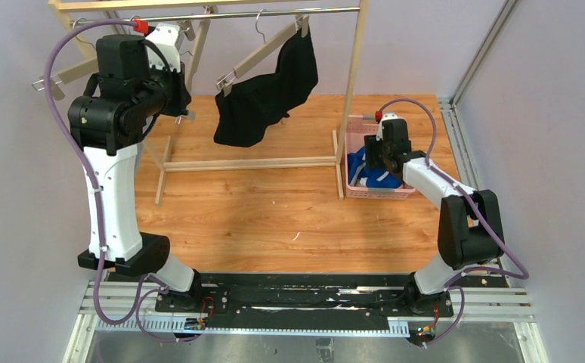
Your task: Remove the underwear clipped to the hanger
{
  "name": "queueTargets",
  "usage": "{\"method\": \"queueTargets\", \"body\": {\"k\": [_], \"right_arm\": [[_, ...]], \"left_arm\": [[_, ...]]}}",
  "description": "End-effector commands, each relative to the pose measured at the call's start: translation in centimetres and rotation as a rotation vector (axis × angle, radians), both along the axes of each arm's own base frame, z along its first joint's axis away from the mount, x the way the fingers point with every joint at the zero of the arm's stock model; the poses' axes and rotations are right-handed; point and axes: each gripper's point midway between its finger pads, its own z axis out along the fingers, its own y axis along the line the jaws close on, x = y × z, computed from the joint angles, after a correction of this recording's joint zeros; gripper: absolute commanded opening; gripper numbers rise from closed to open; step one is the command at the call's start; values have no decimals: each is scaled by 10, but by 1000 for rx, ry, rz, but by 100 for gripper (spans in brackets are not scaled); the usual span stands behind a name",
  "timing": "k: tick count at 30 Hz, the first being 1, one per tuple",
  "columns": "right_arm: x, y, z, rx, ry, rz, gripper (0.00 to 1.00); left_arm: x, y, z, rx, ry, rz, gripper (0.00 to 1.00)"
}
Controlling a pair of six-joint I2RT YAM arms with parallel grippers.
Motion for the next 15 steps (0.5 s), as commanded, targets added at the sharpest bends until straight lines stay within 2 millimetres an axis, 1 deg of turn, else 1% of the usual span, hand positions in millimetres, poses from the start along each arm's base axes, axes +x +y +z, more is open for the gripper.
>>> {"method": "queueTargets", "body": {"k": [1,5,9,13,15], "right_arm": [[8,-8,8,-1,-11,-33,61],[1,-7,18,13,-41,-26,61],[-10,-6,37,27,-90,-7,61],[-19,-7,54,39,-138,-1,61],[-23,-7,61,45,-157,3,61]], "left_arm": [[-3,0,25,-24,-90,-17,0],[1,6,26,-23,-98,3,0],[12,10,27,-45,-110,18,0],[24,8,31,-76,-131,12,0],[31,6,30,-90,-129,8,0]]}}
